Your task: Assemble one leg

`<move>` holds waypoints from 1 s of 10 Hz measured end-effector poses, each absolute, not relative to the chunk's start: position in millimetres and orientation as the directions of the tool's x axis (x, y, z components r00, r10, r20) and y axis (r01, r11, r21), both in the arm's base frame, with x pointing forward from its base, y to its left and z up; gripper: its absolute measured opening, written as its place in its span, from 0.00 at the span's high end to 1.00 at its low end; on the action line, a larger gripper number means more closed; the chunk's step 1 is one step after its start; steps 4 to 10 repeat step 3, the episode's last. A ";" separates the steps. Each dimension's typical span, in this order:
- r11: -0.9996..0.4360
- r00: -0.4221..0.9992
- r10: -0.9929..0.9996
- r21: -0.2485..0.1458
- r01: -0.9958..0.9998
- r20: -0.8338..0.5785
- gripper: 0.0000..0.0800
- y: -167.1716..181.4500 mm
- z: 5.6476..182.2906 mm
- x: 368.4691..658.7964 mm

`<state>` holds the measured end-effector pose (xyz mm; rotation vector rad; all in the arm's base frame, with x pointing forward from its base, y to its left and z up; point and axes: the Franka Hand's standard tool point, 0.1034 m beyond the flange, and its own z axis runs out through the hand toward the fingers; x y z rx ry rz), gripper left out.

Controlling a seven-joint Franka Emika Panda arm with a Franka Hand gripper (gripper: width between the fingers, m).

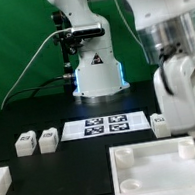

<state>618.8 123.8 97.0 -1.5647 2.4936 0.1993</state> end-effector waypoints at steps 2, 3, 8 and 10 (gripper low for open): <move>0.426 -0.418 -0.880 0.015 -0.905 -0.226 0.19 122.4 92.6 617.8; 0.423 -0.415 -0.881 0.014 -0.906 -0.226 0.19 122.8 92.7 617.8; 0.423 -0.415 -0.881 0.014 -0.906 -0.226 0.19 122.8 92.7 617.8; 0.423 -0.415 -0.881 0.014 -0.906 -0.226 0.19 122.8 92.7 617.8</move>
Offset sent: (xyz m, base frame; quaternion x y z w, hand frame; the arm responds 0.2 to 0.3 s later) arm 0.0000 0.0000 0.0000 0.0000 0.0000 0.0000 1.0000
